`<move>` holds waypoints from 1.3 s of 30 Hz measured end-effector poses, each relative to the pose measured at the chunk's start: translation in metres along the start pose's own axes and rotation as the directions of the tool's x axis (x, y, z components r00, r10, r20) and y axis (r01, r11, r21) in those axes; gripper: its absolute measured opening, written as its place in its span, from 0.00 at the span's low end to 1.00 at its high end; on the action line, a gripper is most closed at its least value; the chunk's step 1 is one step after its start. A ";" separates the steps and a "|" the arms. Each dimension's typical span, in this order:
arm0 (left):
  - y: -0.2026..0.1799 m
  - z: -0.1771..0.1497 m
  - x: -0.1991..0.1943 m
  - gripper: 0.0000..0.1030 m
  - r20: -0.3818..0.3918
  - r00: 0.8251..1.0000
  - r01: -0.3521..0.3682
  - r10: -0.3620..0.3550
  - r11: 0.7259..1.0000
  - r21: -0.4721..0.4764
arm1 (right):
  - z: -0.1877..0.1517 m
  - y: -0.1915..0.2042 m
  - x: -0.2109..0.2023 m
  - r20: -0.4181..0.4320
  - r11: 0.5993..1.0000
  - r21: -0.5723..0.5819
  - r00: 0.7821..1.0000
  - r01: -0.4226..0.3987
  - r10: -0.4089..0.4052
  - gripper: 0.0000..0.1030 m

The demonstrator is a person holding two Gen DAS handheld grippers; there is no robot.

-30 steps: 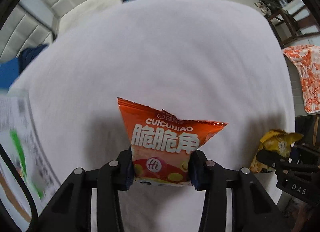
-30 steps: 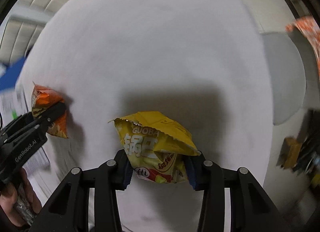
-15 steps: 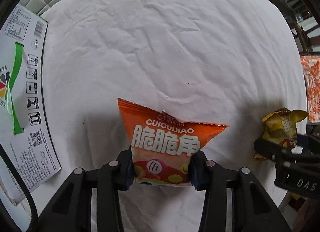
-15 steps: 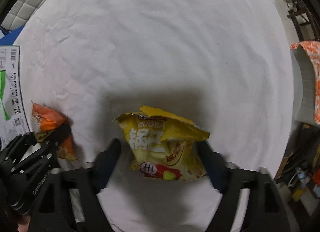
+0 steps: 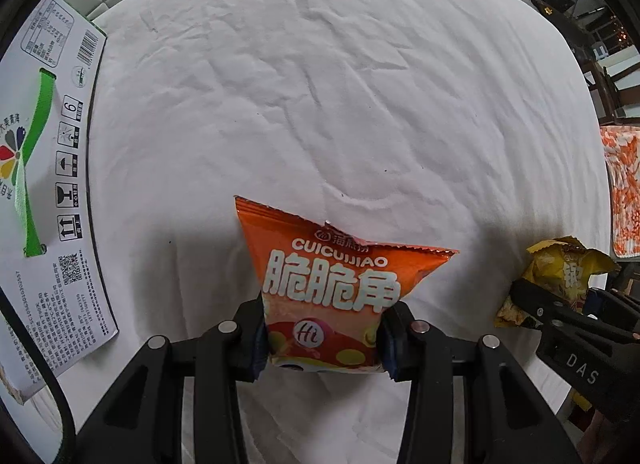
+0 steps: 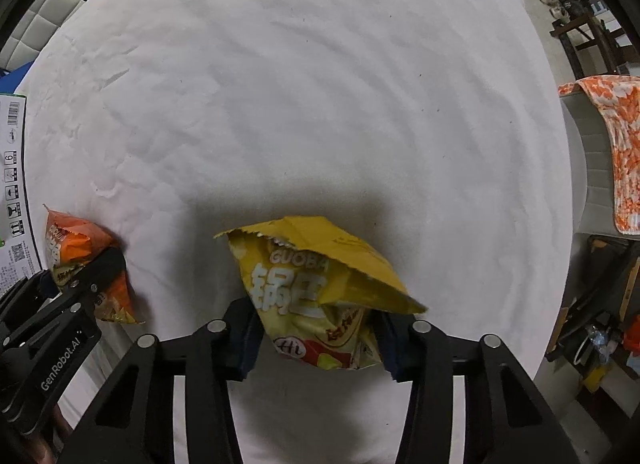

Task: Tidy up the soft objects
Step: 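Carry both held chip bags over the cardboard box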

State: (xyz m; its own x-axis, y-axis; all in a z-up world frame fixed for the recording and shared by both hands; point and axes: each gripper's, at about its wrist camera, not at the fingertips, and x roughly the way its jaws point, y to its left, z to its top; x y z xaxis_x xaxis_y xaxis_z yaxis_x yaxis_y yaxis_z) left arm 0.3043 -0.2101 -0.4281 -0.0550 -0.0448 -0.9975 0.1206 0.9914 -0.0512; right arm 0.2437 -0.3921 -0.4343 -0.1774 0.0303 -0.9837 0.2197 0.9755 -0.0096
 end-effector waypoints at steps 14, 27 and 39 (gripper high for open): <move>0.012 -0.028 -0.116 0.39 0.197 0.980 0.035 -0.038 0.999 0.019 | -0.041 0.008 -0.080 0.115 0.996 -0.050 0.990 -0.078 0.084 0.44; 0.079 -0.054 -0.248 0.39 0.432 0.901 0.023 -0.033 0.999 0.029 | -0.063 0.047 -0.212 0.293 0.992 -0.082 0.949 -0.100 0.119 0.44; 0.165 -0.075 -0.285 0.39 0.491 0.871 0.028 -0.009 0.999 -0.031 | -0.084 0.151 -0.274 0.393 0.978 -0.159 0.900 -0.135 0.188 0.44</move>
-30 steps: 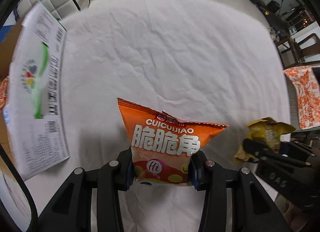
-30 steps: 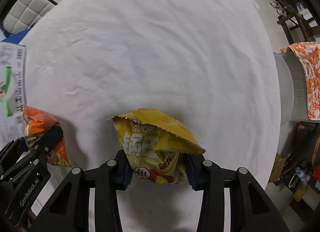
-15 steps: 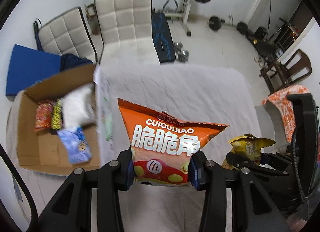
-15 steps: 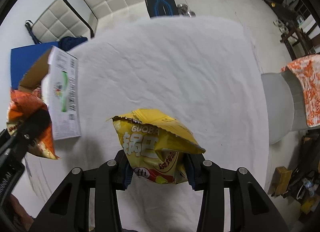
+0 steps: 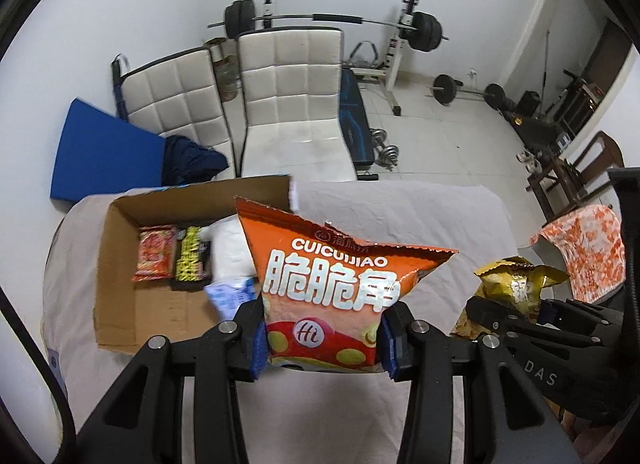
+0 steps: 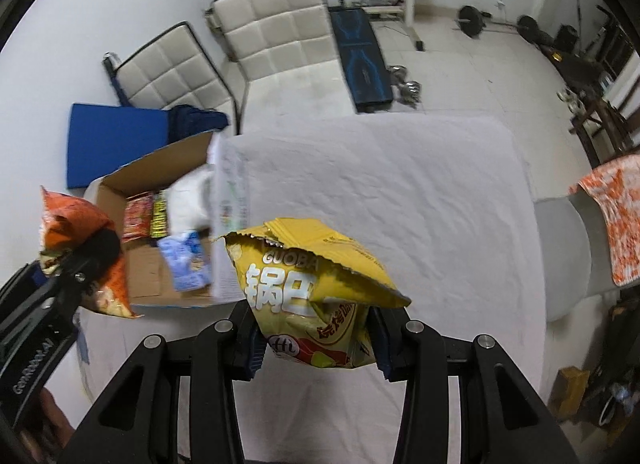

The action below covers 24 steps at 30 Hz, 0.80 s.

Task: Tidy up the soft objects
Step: 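Carry both held chip bags over the cardboard box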

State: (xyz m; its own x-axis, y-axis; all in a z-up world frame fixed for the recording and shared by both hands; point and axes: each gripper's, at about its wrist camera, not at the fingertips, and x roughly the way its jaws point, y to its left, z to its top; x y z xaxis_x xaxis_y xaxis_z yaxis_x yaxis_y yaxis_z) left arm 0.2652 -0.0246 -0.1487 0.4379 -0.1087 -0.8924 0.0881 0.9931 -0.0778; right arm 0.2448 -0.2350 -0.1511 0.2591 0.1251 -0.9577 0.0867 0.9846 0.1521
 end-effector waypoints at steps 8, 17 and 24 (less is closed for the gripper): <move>0.093 -0.011 0.012 0.39 -0.070 0.997 -0.050 0.044 0.995 -0.087 | 0.002 0.096 0.047 -0.059 0.991 -0.096 0.994 -0.096 0.091 0.44; 0.201 -0.013 0.056 0.39 -0.201 0.979 -0.060 0.019 0.977 -0.203 | 0.001 0.207 0.135 -0.185 0.964 -0.187 0.970 -0.190 0.155 0.44; 0.248 -0.016 0.117 0.39 -0.347 0.936 -0.023 -0.062 0.971 -0.237 | -0.003 0.266 0.199 -0.266 0.950 -0.228 0.952 -0.215 0.152 0.44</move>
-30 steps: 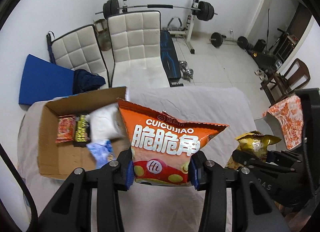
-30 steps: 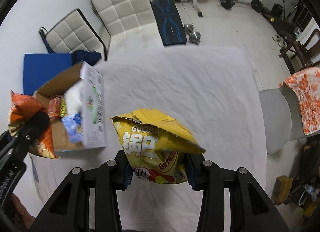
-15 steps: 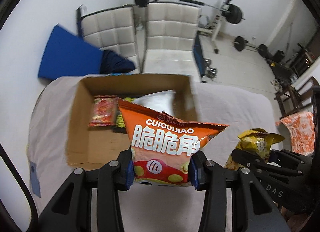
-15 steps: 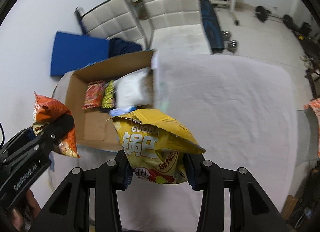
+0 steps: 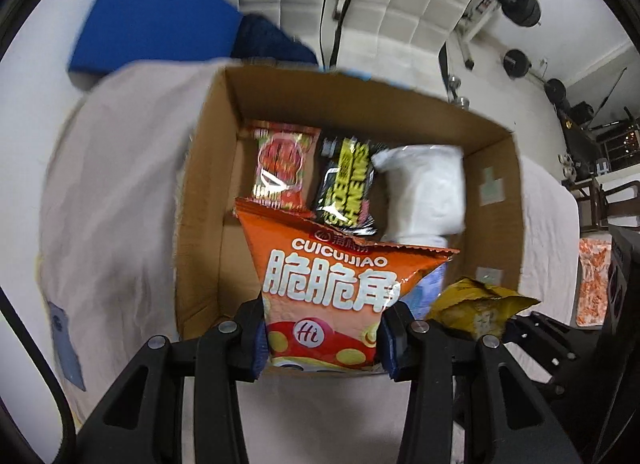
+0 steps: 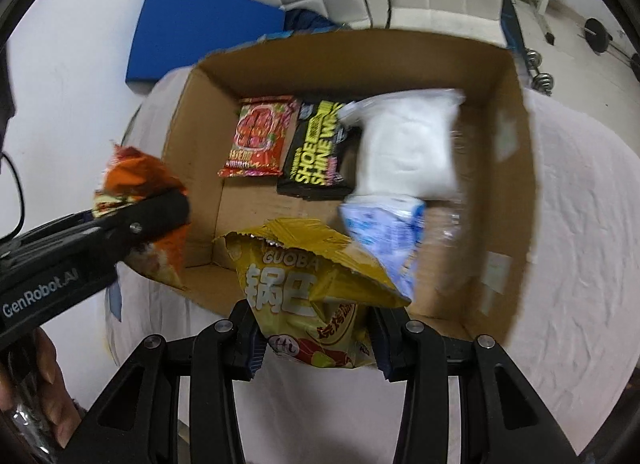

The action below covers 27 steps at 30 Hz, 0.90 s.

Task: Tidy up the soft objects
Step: 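Carry both held chip bags over the cardboard box, then lower both chip bags into the box and open both tools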

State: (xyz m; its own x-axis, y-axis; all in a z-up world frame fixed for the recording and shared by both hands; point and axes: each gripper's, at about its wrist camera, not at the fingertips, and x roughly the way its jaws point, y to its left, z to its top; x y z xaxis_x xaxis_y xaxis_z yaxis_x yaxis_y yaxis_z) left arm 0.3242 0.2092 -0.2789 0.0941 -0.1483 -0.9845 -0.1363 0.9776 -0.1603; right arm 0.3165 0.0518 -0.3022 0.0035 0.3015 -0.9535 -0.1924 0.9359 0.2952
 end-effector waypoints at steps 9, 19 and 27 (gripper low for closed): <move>0.022 0.011 0.079 0.39 -0.201 0.980 -0.006 0.012 1.000 0.030 | 0.009 0.003 0.073 -0.102 1.000 0.018 0.995 0.000 0.002 0.44; 0.020 0.006 0.122 0.39 -0.306 0.951 -0.014 0.033 0.998 0.062 | 0.010 0.004 0.119 -0.168 1.000 0.016 0.986 0.027 -0.024 0.45; 0.018 0.004 0.109 0.53 -0.312 0.950 -0.006 0.018 0.999 0.039 | 0.017 0.004 0.115 -0.154 0.999 0.018 0.988 0.032 -0.029 0.54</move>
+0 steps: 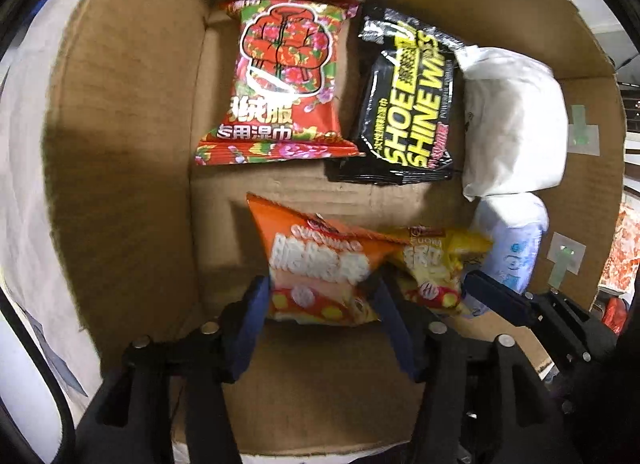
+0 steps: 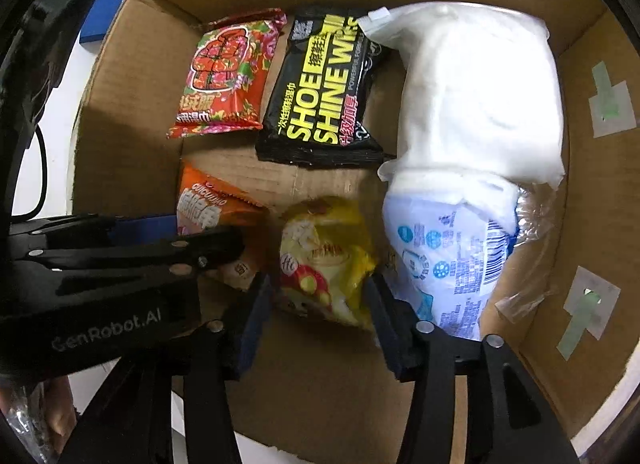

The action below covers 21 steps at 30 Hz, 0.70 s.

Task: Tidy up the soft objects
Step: 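Lower both chip bags into the box and open both tools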

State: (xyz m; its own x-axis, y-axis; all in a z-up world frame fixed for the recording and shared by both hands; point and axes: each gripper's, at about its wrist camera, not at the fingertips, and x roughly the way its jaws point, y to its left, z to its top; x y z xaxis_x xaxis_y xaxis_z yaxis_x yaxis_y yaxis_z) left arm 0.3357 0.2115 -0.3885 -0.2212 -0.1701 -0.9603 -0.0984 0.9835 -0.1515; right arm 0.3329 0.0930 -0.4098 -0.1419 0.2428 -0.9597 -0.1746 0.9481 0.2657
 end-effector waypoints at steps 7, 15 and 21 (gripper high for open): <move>-0.016 -0.014 -0.035 0.59 0.093 0.995 -0.022 0.020 1.000 0.022 | 0.000 0.001 -0.029 0.050 1.000 -0.003 0.998 0.030 -0.030 0.64; -0.035 -0.054 -0.080 0.60 0.265 0.962 -0.077 0.066 0.996 0.032 | -0.024 -0.010 -0.074 0.127 0.993 0.034 0.985 0.114 -0.117 0.64; -0.046 -0.067 -0.117 0.83 0.392 0.914 -0.128 0.106 0.991 0.029 | -0.039 -0.024 -0.113 0.183 0.988 0.076 0.972 0.132 -0.144 0.88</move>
State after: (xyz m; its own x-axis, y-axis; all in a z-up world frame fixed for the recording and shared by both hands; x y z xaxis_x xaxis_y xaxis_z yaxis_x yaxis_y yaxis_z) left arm 0.3007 0.1821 -0.2531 0.1678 -0.0270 -0.9855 -0.0415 0.9985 -0.0344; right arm 0.3150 0.0352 -0.3044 0.0656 0.1367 -0.9884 -0.1170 0.9848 0.1284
